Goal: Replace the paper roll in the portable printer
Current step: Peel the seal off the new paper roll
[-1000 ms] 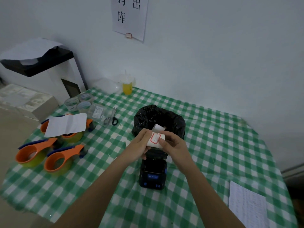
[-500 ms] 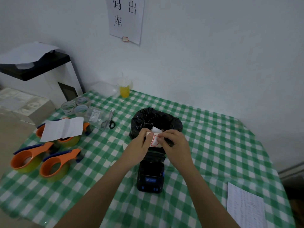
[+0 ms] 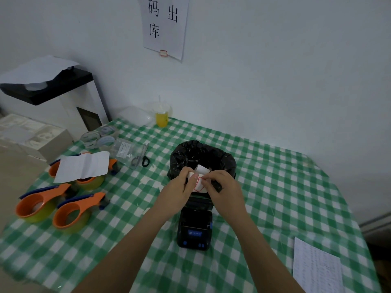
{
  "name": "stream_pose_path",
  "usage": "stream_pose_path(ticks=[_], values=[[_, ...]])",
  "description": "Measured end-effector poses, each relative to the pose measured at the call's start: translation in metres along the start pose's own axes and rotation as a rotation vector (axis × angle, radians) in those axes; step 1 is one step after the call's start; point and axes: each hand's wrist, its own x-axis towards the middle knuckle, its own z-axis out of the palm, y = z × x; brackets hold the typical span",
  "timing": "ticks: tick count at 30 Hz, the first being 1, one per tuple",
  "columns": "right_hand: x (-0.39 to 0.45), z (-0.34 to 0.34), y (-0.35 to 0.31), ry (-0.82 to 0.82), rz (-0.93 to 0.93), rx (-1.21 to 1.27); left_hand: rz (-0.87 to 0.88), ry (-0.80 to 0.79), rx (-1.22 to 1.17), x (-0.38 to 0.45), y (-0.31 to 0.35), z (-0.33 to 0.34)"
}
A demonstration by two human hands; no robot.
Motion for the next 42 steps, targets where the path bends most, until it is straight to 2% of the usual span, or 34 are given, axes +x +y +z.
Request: stream_pose_path(ticks=[16,20,25,29,32,38,42], values=[[0.001,0.000,0.001,-0.099,-0.003,-0.025,0.018,-0.024,0.077,-0.003,0.000,-0.002],[-0.001,-0.001,0.000,-0.079,0.034,0.023,0.021,-0.022,0.093,-0.003,0.003,-0.004],[-0.003,0.001,-0.001,-0.031,-0.011,-0.027,0.062,-0.013,0.132,-0.004,0.008,-0.005],[-0.004,-0.001,-0.002,-0.054,0.042,0.004,0.078,-0.015,0.164,-0.005,0.008,-0.005],[-0.003,-0.004,-0.004,-0.108,0.149,0.102,0.082,-0.006,0.151,-0.005,0.007,-0.005],[-0.005,-0.003,-0.007,0.021,0.069,-0.039,0.076,0.058,0.064,-0.006,0.008,-0.004],[-0.008,-0.003,-0.014,0.124,0.060,-0.026,0.096,0.118,0.044,-0.008,0.010,-0.003]])
